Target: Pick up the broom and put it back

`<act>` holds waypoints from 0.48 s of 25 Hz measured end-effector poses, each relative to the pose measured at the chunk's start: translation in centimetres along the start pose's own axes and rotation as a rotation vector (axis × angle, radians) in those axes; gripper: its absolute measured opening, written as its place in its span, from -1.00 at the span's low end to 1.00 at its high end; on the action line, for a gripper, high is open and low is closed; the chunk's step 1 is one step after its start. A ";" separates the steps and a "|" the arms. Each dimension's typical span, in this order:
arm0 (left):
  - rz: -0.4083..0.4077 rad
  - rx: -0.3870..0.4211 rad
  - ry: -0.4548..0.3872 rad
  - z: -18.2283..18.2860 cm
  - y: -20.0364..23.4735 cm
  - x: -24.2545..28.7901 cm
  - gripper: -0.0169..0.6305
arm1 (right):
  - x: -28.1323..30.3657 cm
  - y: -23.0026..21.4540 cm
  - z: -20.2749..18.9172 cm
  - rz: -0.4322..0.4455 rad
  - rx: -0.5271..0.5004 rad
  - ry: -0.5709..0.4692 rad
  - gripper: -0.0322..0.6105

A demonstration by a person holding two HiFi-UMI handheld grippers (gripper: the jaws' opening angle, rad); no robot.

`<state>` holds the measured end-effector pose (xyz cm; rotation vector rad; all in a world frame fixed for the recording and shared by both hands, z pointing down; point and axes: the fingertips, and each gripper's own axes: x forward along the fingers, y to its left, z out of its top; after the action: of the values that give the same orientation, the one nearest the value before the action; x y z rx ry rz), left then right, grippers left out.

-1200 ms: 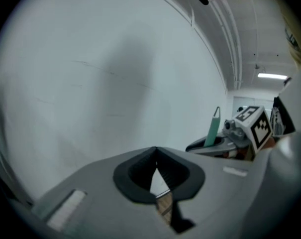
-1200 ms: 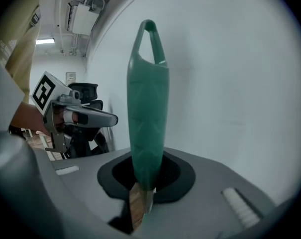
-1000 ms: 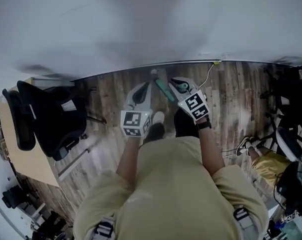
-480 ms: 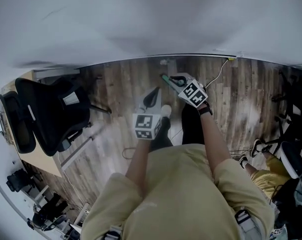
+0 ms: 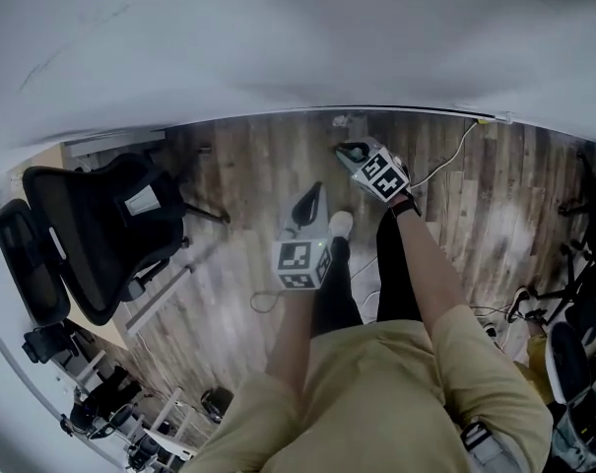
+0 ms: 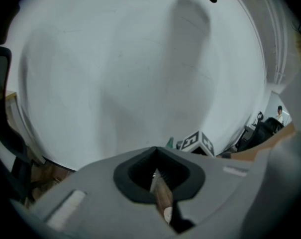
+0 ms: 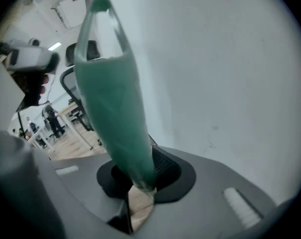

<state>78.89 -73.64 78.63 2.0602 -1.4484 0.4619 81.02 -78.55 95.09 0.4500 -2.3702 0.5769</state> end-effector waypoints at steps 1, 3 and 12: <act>-0.001 -0.004 0.002 -0.3 0.2 0.4 -0.94 | 0.7 -1.2 0.3 -0.043 0.028 -0.017 -0.73; -0.004 -0.007 0.007 -0.8 0.4 1.2 -0.94 | 1.8 -3.6 0.6 -0.140 0.074 -0.044 -0.74; 0.011 -0.014 0.037 -4.1 2.2 1.8 -0.94 | 6.9 -9.1 -2.7 -0.203 0.297 -0.072 -0.75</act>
<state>77.61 -72.88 83.43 2.0230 -1.4382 0.4906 81.48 -86.04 104.16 0.8451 -2.2761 0.8312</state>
